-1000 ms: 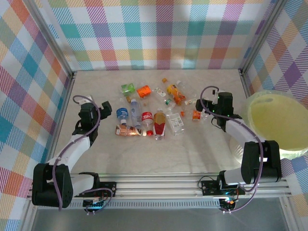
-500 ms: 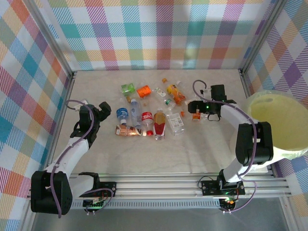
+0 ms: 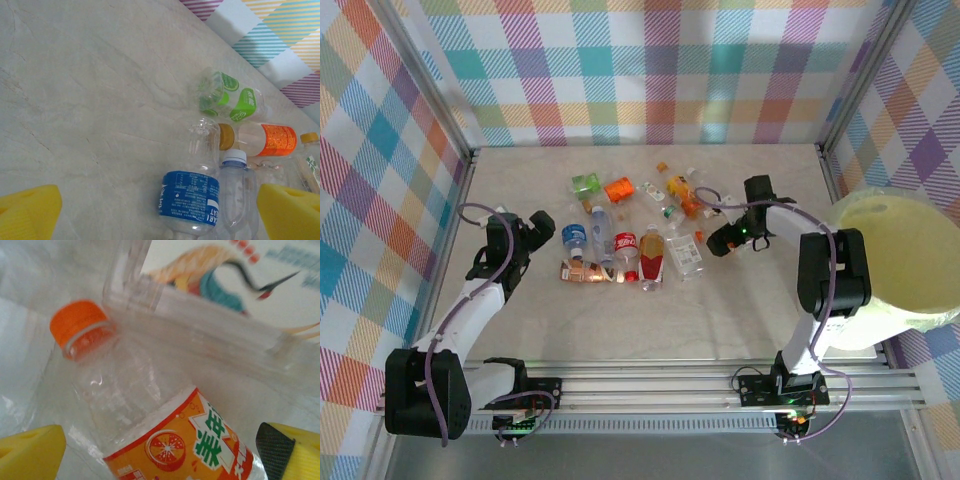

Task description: Put the plastic bottles in the bin

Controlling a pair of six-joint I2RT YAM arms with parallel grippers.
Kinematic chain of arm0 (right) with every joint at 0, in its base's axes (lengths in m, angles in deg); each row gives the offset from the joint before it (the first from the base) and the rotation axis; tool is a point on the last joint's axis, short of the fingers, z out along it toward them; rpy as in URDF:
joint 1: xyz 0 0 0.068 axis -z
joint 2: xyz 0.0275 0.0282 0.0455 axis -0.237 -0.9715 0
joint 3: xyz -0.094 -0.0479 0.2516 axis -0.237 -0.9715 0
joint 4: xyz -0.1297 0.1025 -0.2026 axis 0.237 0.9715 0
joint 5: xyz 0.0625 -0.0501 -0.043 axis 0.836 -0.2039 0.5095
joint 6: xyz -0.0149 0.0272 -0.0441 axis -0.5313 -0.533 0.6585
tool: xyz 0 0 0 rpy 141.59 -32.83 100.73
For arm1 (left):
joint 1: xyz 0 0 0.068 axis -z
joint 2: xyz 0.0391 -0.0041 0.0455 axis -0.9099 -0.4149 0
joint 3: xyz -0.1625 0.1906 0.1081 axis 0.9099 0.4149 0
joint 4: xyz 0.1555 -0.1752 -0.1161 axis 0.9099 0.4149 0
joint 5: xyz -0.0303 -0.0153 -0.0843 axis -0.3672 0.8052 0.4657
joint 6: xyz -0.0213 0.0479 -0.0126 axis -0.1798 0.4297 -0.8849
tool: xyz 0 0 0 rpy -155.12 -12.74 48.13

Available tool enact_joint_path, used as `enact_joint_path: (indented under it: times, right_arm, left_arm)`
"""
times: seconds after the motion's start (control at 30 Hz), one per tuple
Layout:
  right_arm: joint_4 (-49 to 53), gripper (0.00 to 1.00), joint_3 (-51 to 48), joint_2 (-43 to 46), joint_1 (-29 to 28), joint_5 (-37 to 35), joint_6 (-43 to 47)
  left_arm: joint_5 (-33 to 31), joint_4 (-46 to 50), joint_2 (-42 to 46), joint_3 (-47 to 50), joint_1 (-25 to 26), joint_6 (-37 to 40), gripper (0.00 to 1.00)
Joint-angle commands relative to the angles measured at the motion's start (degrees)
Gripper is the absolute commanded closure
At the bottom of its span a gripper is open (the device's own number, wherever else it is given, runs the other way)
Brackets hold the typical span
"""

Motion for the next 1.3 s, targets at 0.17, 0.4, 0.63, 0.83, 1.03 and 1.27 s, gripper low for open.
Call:
enact_joint_path:
  times: [0.17, 0.4, 0.63, 0.83, 1.03, 1.27]
  right_arm:
    - [-1.27, 0.21, -0.47, -4.51, -1.00, -5.13, 5.60]
    - [-4.26, 0.44, -3.38, 0.04, -1.39, -3.81, 4.39]
    - [-5.13, 0.56, -6.51, 7.94, -2.85, -4.20, 2.54]
    - [-9.21, 0.60, -8.62, 17.19, -2.95, 1.36, -6.74]
    - [-15.18, 0.62, -10.09, 27.64, -2.97, 0.28, -16.66]
    - [-10.42, 0.65, -4.26, 39.70, -2.98, -10.81, -20.93]
  left_arm:
    - [0.94, -1.88, 0.75, 0.32, 0.03, -0.86, 0.00]
    - [4.03, -2.96, 0.98, 0.12, 0.23, -0.50, 0.00]
    - [6.47, -4.65, -0.31, -1.17, 1.66, -3.07, 0.00]
    - [5.04, -2.38, -2.24, -5.30, 5.93, -2.51, 0.00]
    - [2.10, -2.52, -3.23, -7.58, 9.77, -2.65, 0.00]
    - [0.55, -2.64, -5.54, -9.37, 11.50, -2.48, 0.00]
